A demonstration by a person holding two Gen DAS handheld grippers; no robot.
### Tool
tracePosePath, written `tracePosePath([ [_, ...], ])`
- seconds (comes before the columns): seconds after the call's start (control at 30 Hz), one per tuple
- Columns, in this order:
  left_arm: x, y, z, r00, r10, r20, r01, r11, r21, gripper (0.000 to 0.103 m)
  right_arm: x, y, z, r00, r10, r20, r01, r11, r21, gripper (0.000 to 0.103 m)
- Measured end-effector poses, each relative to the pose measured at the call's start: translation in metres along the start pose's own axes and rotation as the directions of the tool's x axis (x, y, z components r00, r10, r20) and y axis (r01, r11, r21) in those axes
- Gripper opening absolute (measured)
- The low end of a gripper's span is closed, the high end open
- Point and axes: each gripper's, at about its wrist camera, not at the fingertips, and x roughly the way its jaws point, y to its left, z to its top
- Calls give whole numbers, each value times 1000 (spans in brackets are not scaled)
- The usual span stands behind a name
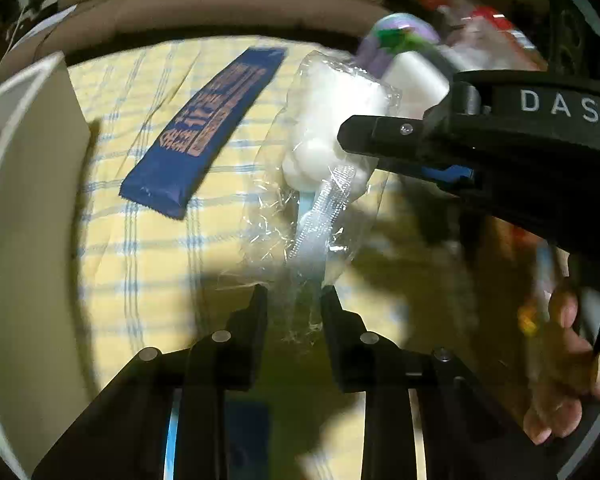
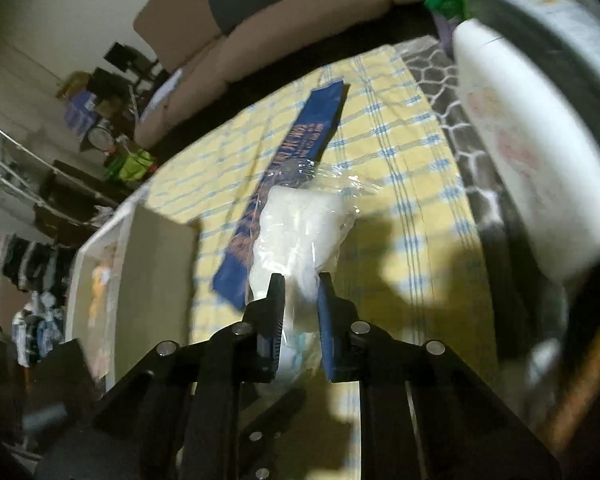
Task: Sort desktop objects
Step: 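Lift the clear bag and carry it over the white box, then lower the clear bag into the box and open the right gripper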
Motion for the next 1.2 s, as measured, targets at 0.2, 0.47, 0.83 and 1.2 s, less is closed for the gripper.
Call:
tracePosePath([
  [0.2, -85, -18, -25, 992, -111, 53, 110, 994, 26, 26, -93, 36, -35, 996, 49, 77, -45, 998, -52, 15],
  [0.47, -201, 19, -79, 971, -189, 146, 189, 982, 19, 26, -168, 119, -89, 986, 140, 93, -127, 983, -135, 15],
  [0.83, -258, 204, -140, 980, -54, 191, 96, 971, -219, 26, -71, 296, -151, 971, 228, -68, -238, 935, -264, 15],
  [1.2, -206, 332, -125, 992, 44, 117, 2, 930, -367, 26, 93, 383, -154, 960, 202, -195, -245, 942, -230, 15],
])
